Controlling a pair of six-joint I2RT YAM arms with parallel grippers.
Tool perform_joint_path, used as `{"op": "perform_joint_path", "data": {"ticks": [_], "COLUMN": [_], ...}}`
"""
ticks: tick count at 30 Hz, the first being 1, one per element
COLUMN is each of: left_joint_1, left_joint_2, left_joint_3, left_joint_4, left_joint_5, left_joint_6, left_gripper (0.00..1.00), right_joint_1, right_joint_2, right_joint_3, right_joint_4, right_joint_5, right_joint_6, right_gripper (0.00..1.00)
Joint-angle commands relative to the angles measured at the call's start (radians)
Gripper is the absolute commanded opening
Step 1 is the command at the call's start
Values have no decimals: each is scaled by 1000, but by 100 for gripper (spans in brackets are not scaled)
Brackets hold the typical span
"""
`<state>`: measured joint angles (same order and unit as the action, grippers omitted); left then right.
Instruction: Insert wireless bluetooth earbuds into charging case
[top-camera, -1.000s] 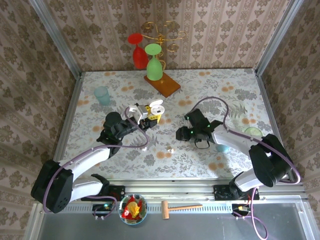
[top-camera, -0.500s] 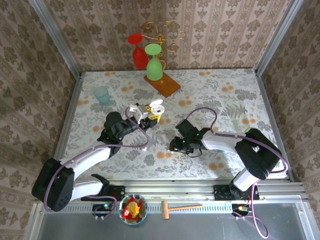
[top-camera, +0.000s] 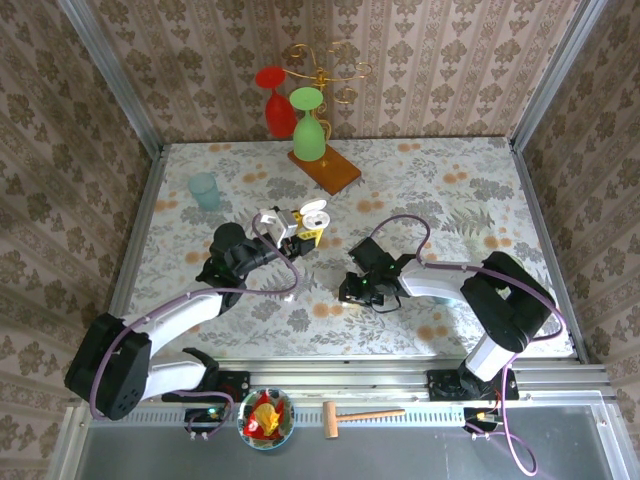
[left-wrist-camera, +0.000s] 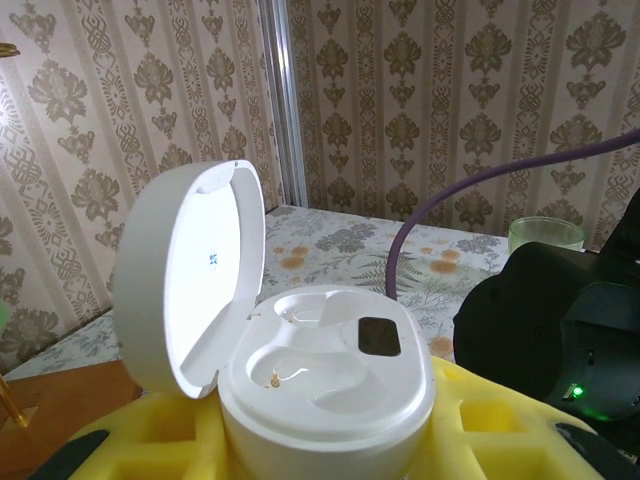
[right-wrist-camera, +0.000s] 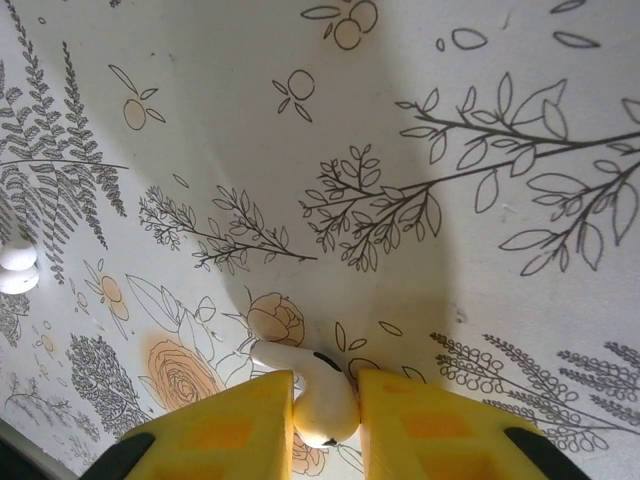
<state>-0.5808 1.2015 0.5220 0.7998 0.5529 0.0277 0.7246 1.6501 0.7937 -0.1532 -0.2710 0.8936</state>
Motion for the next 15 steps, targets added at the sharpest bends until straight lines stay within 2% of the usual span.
{"op": "perform_joint_path", "data": {"ticks": [1, 9, 13, 15], "left_joint_1": [6, 7, 7, 8], "left_joint_2": [3, 13, 21, 21], "left_joint_3": [10, 5, 0, -1], "left_joint_4": [24, 17, 17, 16], "left_joint_5": [12, 10, 8, 10], "left_joint_6": [20, 18, 20, 20], "left_gripper": [5, 5, 5, 5], "right_joint_1": [11, 9, 6, -9], "right_joint_2": [37, -39, -72, -56], "right_joint_3": [19, 89, 134, 181], "right_joint_4": [5, -155, -260, -366], "right_joint_5": [-9, 89, 137, 120], "right_joint_6": [-26, -271, -487, -600], "right_gripper": [19, 15, 14, 14]}}
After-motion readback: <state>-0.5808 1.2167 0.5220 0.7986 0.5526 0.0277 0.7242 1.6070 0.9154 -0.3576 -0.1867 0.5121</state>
